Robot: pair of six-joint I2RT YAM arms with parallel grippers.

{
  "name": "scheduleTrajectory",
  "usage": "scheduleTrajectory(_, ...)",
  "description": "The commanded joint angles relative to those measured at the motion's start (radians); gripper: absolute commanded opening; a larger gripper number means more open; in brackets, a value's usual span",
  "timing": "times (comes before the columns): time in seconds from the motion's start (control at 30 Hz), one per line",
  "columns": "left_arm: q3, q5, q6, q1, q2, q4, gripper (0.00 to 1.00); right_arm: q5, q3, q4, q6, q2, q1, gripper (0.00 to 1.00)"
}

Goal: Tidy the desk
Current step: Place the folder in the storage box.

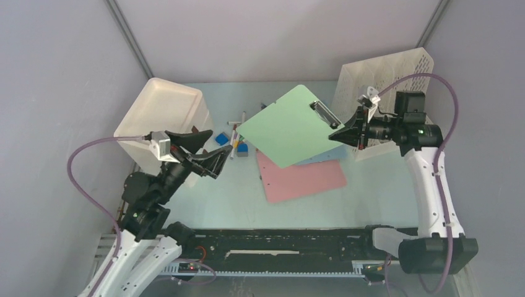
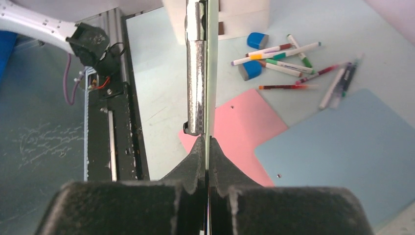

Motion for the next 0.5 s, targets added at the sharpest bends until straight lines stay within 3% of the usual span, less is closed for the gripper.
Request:
scheduleTrajectory(0.0,0.098,-0.100,0.146,0.007,0.009,-0.325,1.00,0.015,0.063,-0.037,0.111,-0.073,-0.058,0.00)
scheduleTrajectory(0.17,0.091,-0.096,0.258,0.007,0.088,-0.396,0.99,0.005,0.099,-0.042,0.197,-0.117,-0.166,0.00)
scheduleTrajectory(0.47,0.047,-0.098,0.356,0.009,0.142,-0.456,1.00,-0.096,0.200,-0.084,0.252,-0.144,-0.519,0.00)
